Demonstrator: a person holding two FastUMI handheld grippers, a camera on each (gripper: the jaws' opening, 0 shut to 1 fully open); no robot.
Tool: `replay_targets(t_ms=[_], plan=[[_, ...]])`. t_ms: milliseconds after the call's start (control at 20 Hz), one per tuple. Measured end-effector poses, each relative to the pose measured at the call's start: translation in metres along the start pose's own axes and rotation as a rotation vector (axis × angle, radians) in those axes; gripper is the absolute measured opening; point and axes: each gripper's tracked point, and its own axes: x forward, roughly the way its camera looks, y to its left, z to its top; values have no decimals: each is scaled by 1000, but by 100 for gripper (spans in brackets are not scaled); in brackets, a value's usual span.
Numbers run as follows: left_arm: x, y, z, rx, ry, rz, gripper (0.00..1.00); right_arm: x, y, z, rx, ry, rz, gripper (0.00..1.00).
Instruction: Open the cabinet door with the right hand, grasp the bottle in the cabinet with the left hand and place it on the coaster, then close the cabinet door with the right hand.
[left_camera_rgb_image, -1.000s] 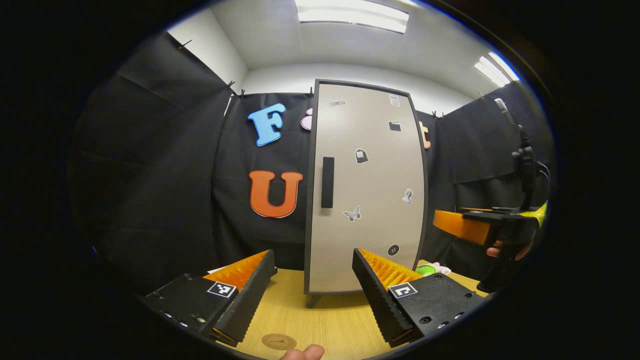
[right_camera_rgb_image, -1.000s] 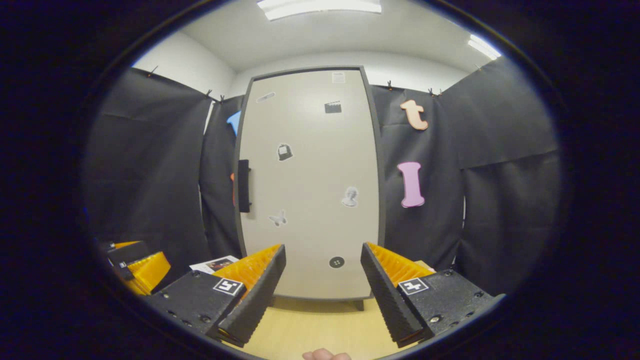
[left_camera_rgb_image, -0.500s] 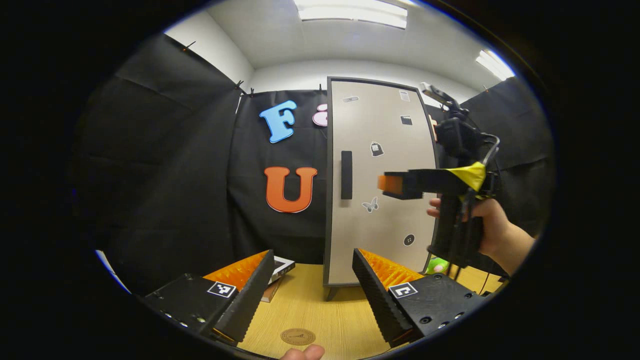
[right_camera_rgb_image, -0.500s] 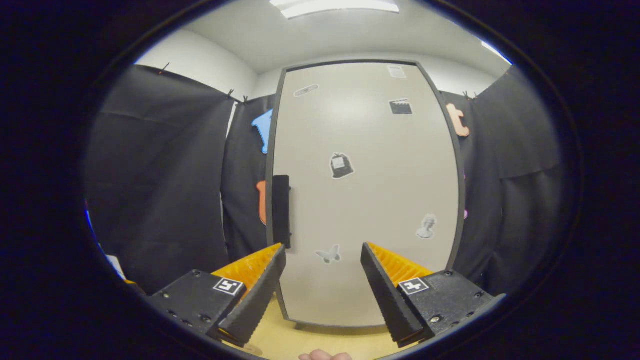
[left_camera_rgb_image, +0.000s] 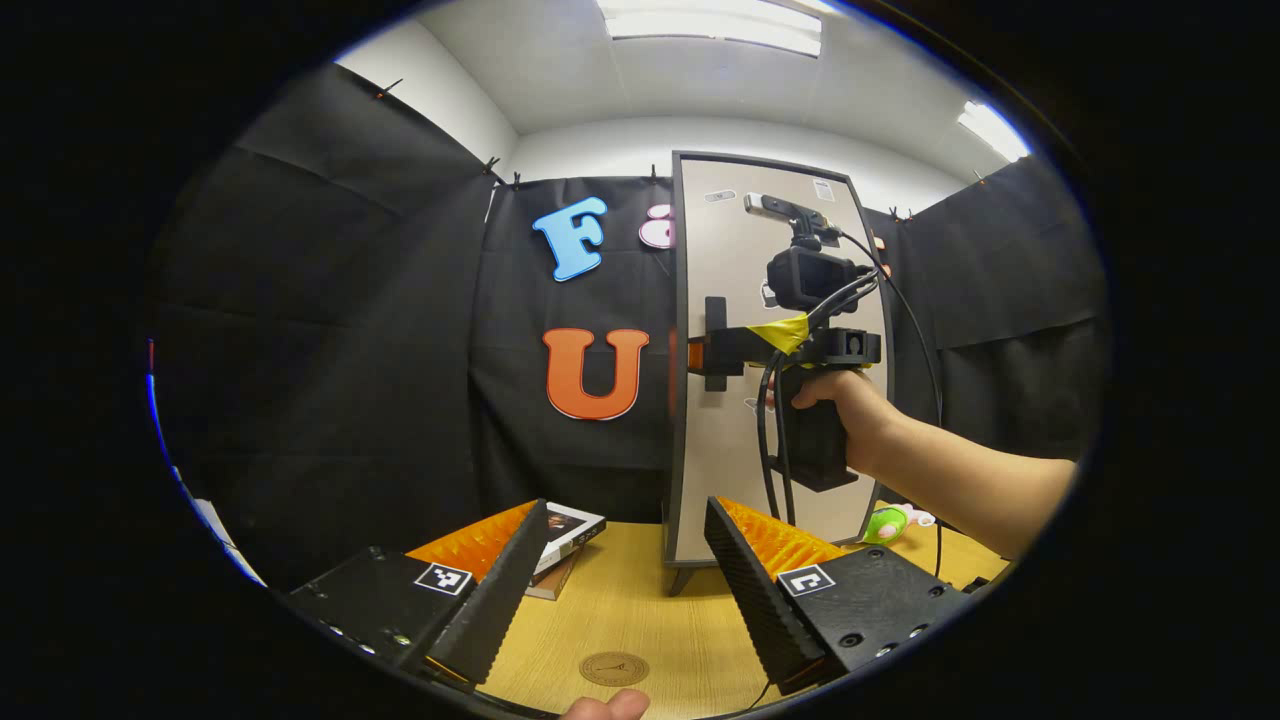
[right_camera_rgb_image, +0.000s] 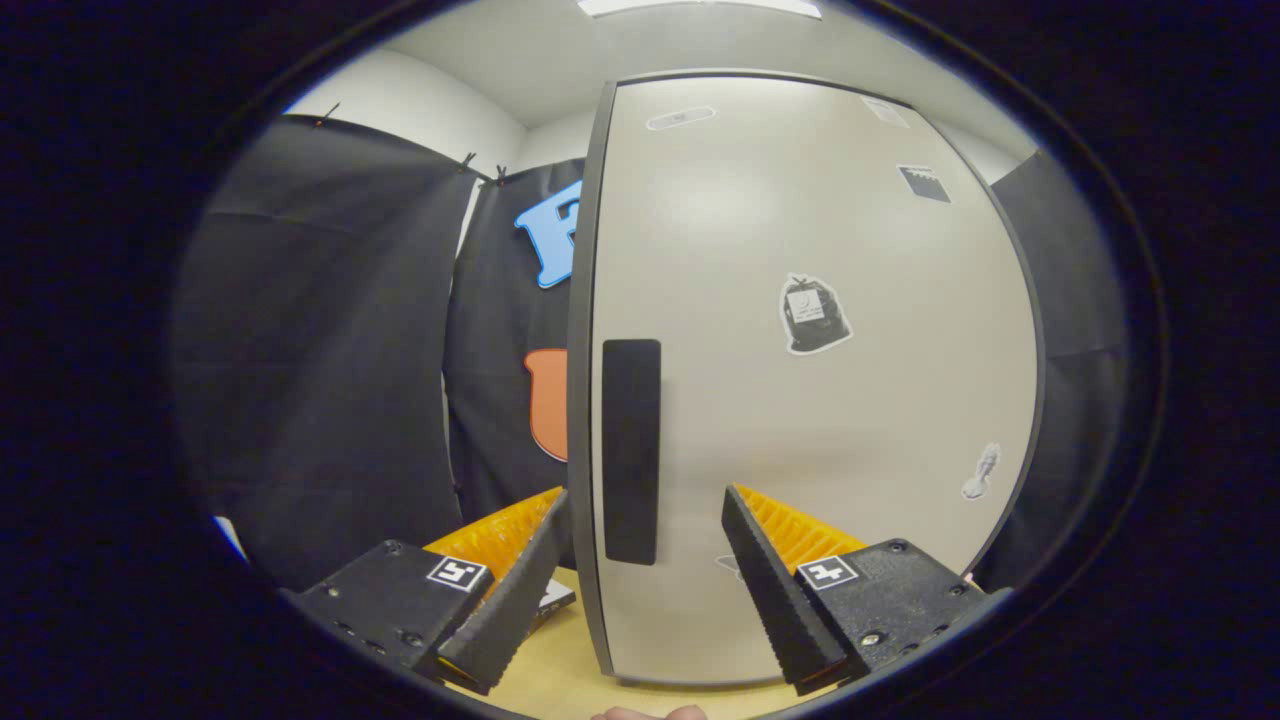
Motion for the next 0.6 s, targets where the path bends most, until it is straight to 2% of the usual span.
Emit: replay_targets(t_ms=[200, 300, 350, 400, 450, 500, 550, 600], plan=[[2, 17, -2, -9, 0, 27, 95, 16, 4, -4, 8, 14, -30, 98], [4, 23, -3, -11, 1, 36, 95, 21, 5, -2, 6, 9, -50, 95], [4, 25, -2, -11, 2, 39, 95, 23, 3, -2, 0, 10, -65, 90], [5, 28, -3, -12, 4, 42, 95, 25, 3, -1, -3, 8, -69, 91], [5, 29, -3, -12, 3, 43, 95, 26, 4, -1, -5, 9, -67, 80], [5, 30, -2, -11, 3, 45, 95, 26, 3, 1, -8, 1, -69, 76], [6, 32, -3, -11, 3, 47, 95, 26, 3, 2, -17, -3, -69, 68], [7, 32, -3, -12, 4, 47, 95, 28, 3, 3, -28, -5, -72, 66]])
